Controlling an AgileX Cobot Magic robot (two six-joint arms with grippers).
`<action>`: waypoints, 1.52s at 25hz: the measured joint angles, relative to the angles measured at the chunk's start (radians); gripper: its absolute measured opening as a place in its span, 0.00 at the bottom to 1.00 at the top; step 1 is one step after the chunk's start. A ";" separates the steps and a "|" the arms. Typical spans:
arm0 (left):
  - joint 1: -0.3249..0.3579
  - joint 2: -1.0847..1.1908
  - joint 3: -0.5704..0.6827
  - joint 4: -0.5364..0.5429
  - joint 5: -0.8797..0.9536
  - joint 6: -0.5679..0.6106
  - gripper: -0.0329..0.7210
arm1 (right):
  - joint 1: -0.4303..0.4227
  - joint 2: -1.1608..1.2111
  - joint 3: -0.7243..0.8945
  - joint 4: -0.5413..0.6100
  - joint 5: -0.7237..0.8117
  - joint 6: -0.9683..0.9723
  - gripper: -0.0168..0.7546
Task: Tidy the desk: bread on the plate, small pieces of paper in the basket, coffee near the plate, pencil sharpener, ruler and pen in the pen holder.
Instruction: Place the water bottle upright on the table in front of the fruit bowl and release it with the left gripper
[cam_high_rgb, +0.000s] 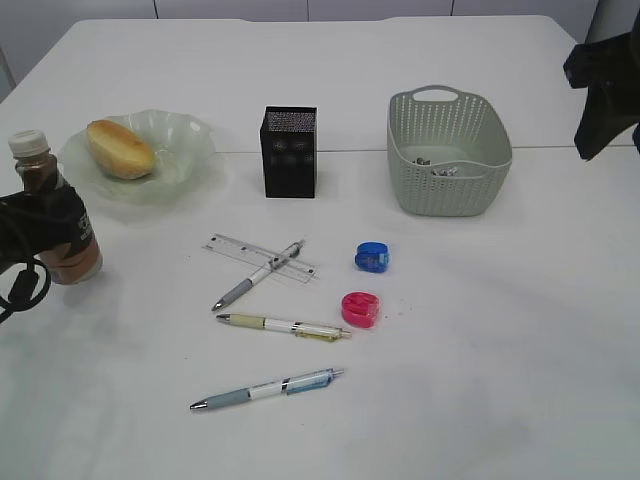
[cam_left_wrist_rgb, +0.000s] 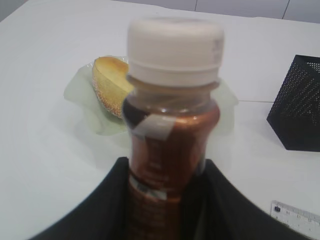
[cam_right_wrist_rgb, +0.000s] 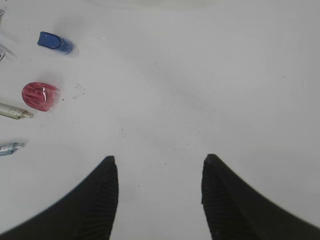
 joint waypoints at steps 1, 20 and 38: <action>0.000 0.008 -0.011 0.000 -0.002 0.000 0.39 | 0.000 0.000 0.000 0.000 0.000 0.000 0.54; 0.000 0.175 -0.134 0.000 -0.049 0.000 0.39 | 0.000 0.000 0.000 -0.007 0.000 0.000 0.54; 0.002 0.175 -0.134 0.106 -0.055 0.002 0.57 | 0.000 0.000 0.000 -0.009 0.000 0.000 0.54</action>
